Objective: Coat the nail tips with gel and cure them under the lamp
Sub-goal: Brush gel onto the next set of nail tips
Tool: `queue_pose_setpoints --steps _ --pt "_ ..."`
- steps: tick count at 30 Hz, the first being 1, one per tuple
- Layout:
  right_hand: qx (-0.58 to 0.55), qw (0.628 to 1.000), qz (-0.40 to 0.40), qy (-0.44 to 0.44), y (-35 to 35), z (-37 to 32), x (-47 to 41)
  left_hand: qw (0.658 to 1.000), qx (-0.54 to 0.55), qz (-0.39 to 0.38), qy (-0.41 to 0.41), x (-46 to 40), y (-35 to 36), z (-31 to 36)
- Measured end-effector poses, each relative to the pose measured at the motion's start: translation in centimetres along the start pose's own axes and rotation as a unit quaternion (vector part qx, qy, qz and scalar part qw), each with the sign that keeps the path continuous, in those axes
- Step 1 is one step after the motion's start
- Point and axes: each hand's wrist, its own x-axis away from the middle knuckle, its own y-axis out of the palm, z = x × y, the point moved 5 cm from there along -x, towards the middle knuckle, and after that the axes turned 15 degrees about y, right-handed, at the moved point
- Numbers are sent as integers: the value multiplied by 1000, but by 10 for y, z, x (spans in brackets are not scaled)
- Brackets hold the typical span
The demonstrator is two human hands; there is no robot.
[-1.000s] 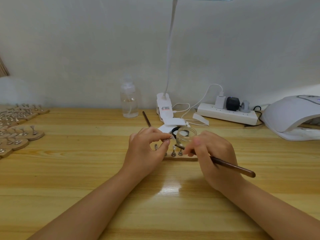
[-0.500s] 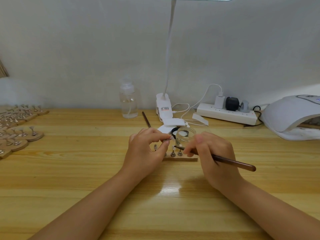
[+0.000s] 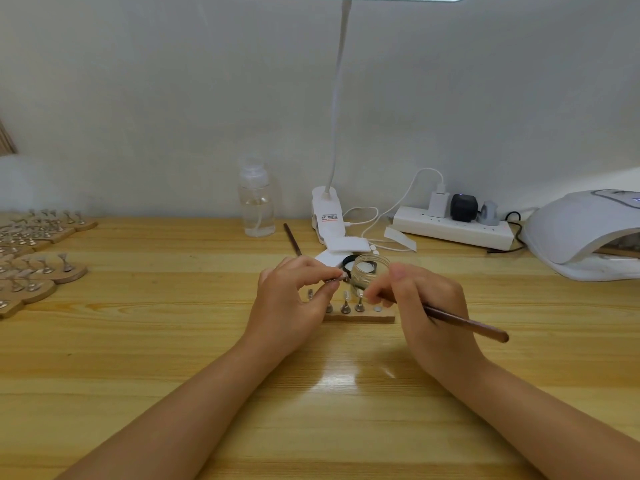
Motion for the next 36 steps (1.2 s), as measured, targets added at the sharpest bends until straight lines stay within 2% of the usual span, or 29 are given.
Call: queue_pose_setpoints --steps 5,10,14,18,22,26,31,36 --pt "-13 1000 9 -10 -2 -2 0 1000 0 -2 0 0 0 0" --pt "-48 998 -10 29 1 2 0 1000 5 0 3 0 0 0" --pt "-20 1000 8 6 -1 -2 -1 1000 7 -1 5 0 0 0" --pt "-58 997 -9 51 0 4 0 1000 11 3 4 0 0 -1" --pt "-41 999 3 20 -1 -1 0 1000 9 6 5 0 0 -1" --pt "-64 997 -14 49 0 2 0 1000 15 9 11 0 0 -1" --pt "-50 999 -2 21 -1 -3 -1 1000 20 15 15 0 0 0" --pt "-83 996 -13 42 -1 -1 1 999 19 14 24 0 0 1"
